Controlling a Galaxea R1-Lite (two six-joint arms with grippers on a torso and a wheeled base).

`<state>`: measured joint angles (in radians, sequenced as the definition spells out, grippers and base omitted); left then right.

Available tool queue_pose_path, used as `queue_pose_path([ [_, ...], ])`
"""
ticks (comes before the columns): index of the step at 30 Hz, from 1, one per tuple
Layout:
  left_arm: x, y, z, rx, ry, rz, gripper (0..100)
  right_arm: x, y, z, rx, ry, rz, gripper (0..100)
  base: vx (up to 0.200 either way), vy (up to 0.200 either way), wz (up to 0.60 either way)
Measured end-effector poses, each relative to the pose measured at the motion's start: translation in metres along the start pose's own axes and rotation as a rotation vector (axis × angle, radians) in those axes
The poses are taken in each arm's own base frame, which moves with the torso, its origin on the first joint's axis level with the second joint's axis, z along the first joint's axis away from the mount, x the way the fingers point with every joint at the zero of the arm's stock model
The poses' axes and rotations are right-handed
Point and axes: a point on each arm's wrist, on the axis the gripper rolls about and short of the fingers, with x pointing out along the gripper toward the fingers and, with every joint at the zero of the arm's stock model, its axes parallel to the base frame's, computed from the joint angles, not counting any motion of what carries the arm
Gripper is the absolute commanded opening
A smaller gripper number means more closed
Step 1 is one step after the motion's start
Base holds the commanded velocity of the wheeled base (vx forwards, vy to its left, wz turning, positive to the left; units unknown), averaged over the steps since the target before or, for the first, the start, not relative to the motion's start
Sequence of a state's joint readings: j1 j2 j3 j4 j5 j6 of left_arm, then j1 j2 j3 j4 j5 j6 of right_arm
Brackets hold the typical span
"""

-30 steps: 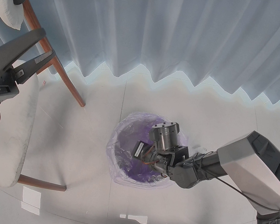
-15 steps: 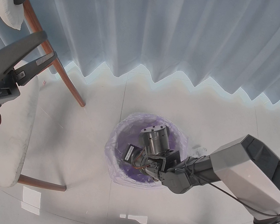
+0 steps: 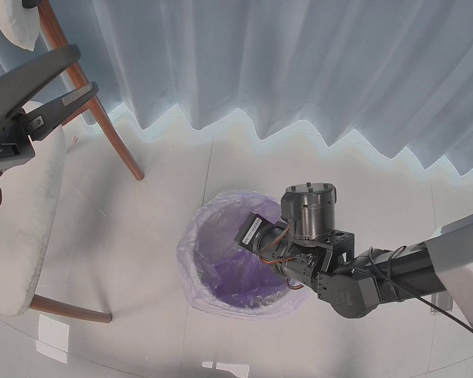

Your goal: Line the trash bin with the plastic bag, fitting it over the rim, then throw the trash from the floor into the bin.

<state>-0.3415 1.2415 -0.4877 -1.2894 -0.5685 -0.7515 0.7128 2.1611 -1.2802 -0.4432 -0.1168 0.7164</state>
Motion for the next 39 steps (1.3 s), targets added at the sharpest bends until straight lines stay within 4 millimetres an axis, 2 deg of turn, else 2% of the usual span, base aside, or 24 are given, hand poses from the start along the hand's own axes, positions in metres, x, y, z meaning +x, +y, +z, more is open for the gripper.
queue_pose_path([
  [5, 0.002, 0.0, 0.002, -0.002, -0.005, -0.002, 100, -0.008, 0.004, 0.006, 0.007, -0.061, 0.055, 0, 0.0, 0.0, 0.0],
  [11, 0.003, 0.0, 0.002, -0.003, -0.005, -0.003, 100, -0.009, 0.004, 0.007, 0.006, -0.066, 0.06, 0, -0.2, 0.0, 0.0],
  [14, 0.003, 0.0, 0.002, -0.003, -0.004, -0.003, 100, -0.007, 0.005, 0.007, 0.006, -0.067, 0.06, 0, -0.2, 0.0, 0.0],
  [26, 0.005, -0.001, 0.002, -0.005, -0.029, 0.01, 100, 0.003, -0.001, 0.006, 0.005, -0.064, 0.044, 0, 0.0, 0.0, 0.0],
  [32, 0.006, -0.002, 0.005, -0.002, -0.059, 0.026, 100, 0.011, -0.006, 0.014, 0.016, -0.088, 0.036, 0, 0.0, 0.0, 0.0],
  [39, 0.007, -0.003, 0.006, -0.001, -0.062, 0.022, 100, 0.015, -0.004, 0.027, 0.003, -0.053, -0.016, 0, -0.2, 0.0, 0.0],
])
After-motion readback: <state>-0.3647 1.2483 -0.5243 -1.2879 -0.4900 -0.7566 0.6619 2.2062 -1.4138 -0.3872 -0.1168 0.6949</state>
